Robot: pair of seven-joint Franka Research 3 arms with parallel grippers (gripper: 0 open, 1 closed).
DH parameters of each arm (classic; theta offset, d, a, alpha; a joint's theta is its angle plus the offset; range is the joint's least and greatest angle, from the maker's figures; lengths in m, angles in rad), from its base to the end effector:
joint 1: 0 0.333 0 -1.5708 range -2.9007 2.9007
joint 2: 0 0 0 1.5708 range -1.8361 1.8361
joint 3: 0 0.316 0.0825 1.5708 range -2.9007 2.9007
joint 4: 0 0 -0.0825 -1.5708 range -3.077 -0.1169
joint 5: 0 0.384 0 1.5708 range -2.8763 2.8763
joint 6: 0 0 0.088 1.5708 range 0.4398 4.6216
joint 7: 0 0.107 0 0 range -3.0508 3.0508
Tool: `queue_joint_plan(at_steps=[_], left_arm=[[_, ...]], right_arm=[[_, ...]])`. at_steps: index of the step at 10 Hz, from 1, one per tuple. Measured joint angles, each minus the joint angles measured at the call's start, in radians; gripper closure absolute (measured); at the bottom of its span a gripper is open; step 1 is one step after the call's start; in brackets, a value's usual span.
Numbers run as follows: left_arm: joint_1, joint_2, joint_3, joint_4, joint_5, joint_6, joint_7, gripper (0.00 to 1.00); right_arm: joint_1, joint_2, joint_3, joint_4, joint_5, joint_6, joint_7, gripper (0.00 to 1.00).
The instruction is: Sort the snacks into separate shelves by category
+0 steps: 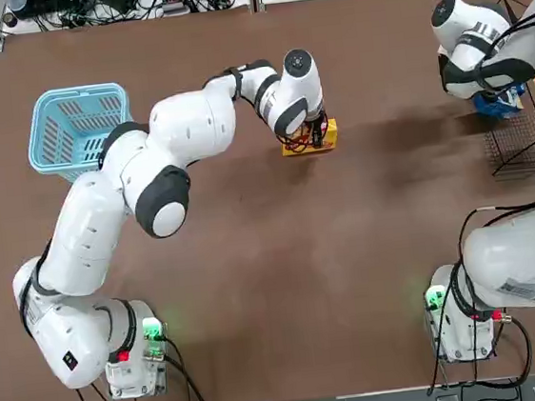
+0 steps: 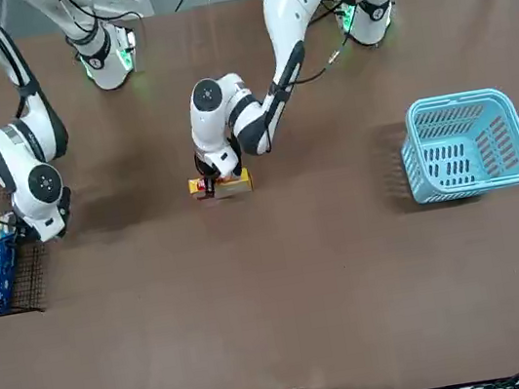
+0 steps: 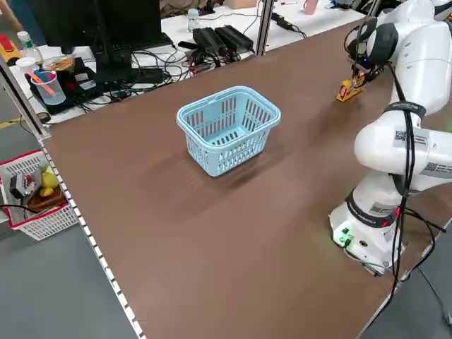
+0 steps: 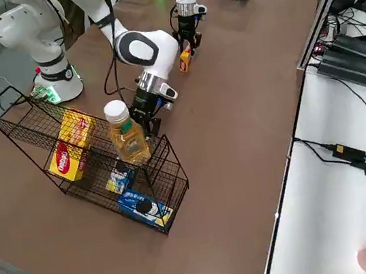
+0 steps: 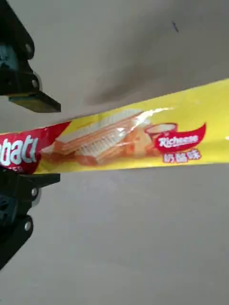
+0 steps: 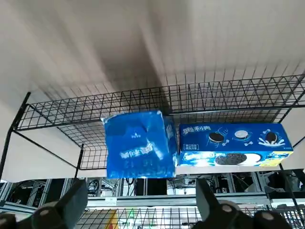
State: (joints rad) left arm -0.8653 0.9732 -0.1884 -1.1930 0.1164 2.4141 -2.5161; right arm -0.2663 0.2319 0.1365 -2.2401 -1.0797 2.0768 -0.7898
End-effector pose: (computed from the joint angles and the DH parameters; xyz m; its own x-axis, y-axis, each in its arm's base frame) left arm 0.4281 -0.6575 0.2212 0.0940 0.9651 -0.2446 0.9920 -0.0701 0.1048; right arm 0.5070 -0.1109 0.2555 0.1065 0.6513 -0.7513 0.9869 -0.1612 0.0002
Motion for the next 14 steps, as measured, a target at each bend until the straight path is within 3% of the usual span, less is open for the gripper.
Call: queue_joint_plan(at_steps=[1, 4, 6, 8, 11, 14], left_arm=[[0.0, 0.0, 0.0, 0.0, 0.0, -0.009, 0.0, 0.37], [0.001, -0.012, 0.004, 0.02, 0.0, -0.075, 0.0, 0.0], [0.007, -0.061, 0.006, 0.031, 0.0, -0.138, 0.001, 0.0], [0.016, -0.127, 0.012, 0.037, 0.0, -0.216, 0.001, 0.0], [0.138, -0.281, 0.018, 0.035, 0.001, -0.409, 0.113, 0.0], [0.315, -0.493, 0.02, -0.12, 0.001, -0.555, 0.367, 0.0]], right_arm=[[-0.001, 0.0, 0.0, 0.0, 0.0, 0.002, 0.0, 0.0], [-0.003, -0.002, 0.003, 0.004, 0.0, 0.009, 0.001, 0.0], [0.003, -0.01, 0.016, 0.032, 0.059, 0.011, 0.012, 0.0], [0.046, -0.019, 0.026, 0.086, 0.204, 0.006, 0.013, 0.0], [0.063, -0.021, 0.026, 0.134, 0.382, 0.001, 0.087, 0.0], [0.065, -0.03, 0.028, 0.213, 0.644, -0.032, 0.309, 0.0]])
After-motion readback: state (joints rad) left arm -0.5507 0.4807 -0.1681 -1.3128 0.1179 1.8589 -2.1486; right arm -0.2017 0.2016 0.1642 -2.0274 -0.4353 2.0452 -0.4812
